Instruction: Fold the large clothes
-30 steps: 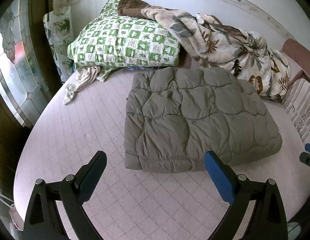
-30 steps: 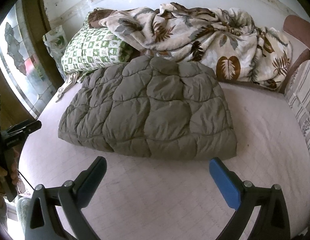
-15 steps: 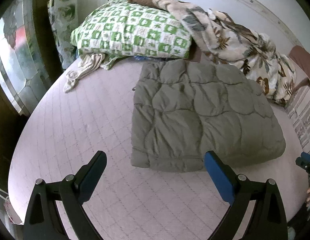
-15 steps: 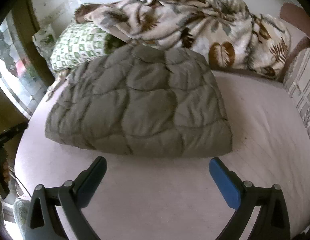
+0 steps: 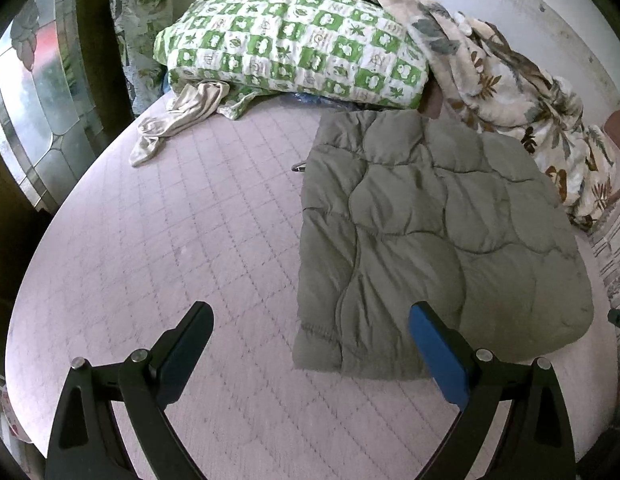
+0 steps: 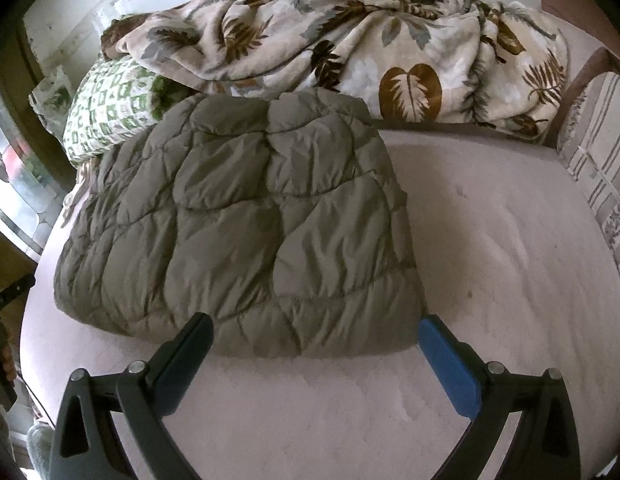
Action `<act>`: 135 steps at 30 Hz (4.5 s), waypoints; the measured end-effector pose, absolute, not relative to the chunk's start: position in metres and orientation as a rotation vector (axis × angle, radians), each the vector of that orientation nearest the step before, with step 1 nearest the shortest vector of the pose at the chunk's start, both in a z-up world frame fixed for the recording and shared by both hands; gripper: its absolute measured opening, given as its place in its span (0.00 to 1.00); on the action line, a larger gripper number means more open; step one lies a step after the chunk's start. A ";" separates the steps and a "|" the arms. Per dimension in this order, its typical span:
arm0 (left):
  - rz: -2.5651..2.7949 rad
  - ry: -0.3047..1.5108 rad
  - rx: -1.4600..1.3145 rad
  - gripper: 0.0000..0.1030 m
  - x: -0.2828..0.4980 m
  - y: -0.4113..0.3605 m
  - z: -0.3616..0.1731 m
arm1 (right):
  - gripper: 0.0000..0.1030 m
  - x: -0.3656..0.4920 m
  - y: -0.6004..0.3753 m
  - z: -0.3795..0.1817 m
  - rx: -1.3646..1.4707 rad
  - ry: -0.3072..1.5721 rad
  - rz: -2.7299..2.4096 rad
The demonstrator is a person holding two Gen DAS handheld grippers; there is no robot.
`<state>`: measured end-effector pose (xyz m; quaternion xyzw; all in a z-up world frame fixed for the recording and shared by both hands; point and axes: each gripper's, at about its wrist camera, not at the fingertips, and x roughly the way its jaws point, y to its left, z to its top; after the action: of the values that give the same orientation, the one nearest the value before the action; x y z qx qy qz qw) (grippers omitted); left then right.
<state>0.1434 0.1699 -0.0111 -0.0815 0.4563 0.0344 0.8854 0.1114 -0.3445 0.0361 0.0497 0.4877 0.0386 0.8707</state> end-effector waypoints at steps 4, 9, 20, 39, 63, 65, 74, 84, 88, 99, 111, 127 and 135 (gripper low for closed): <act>0.069 0.960 -0.156 0.95 0.158 0.165 -0.019 | 1.00 0.129 -0.346 0.029 0.091 1.038 0.074; 0.066 0.965 -0.136 0.95 0.175 0.158 -0.025 | 1.00 0.150 -0.352 0.026 0.088 1.049 0.071; 0.043 0.976 -0.103 0.95 0.201 0.152 -0.026 | 1.00 0.185 -0.364 0.021 0.083 1.071 0.075; -0.011 1.078 -0.142 0.97 0.256 0.157 -0.071 | 1.00 0.250 -0.394 -0.040 0.283 1.236 0.151; -0.258 1.309 -0.132 0.58 0.314 0.142 -0.113 | 0.73 0.273 -0.401 -0.097 0.493 1.367 0.365; -0.252 1.301 -0.155 0.51 0.314 0.141 -0.112 | 0.63 0.268 -0.399 -0.094 0.513 1.342 0.380; -0.209 1.166 -0.127 0.26 0.304 0.132 -0.077 | 0.29 0.239 -0.373 -0.041 0.396 1.206 0.338; -0.245 1.084 -0.141 0.24 0.269 0.143 -0.022 | 0.27 0.201 -0.355 0.018 0.368 1.100 0.369; -0.263 1.062 -0.130 0.24 0.243 0.148 -0.005 | 0.27 0.187 -0.354 0.033 0.352 1.089 0.383; -0.273 1.064 -0.097 0.24 0.178 0.149 -0.001 | 0.27 0.117 -0.350 0.040 0.285 1.097 0.395; -0.083 1.074 0.099 0.39 0.165 0.132 -0.076 | 0.69 0.100 -0.356 -0.051 0.265 1.166 0.150; -0.029 0.890 -0.053 0.67 0.123 0.148 0.001 | 0.74 0.054 -0.348 0.019 0.175 1.029 0.093; -0.091 0.941 0.088 0.67 0.106 0.082 -0.032 | 0.77 0.024 -0.318 0.049 0.015 0.941 -0.060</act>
<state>0.1056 0.0819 -0.0316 0.0424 0.4528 -0.0438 0.8895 0.0242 -0.3181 0.0491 0.0072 0.4534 -0.0291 0.8908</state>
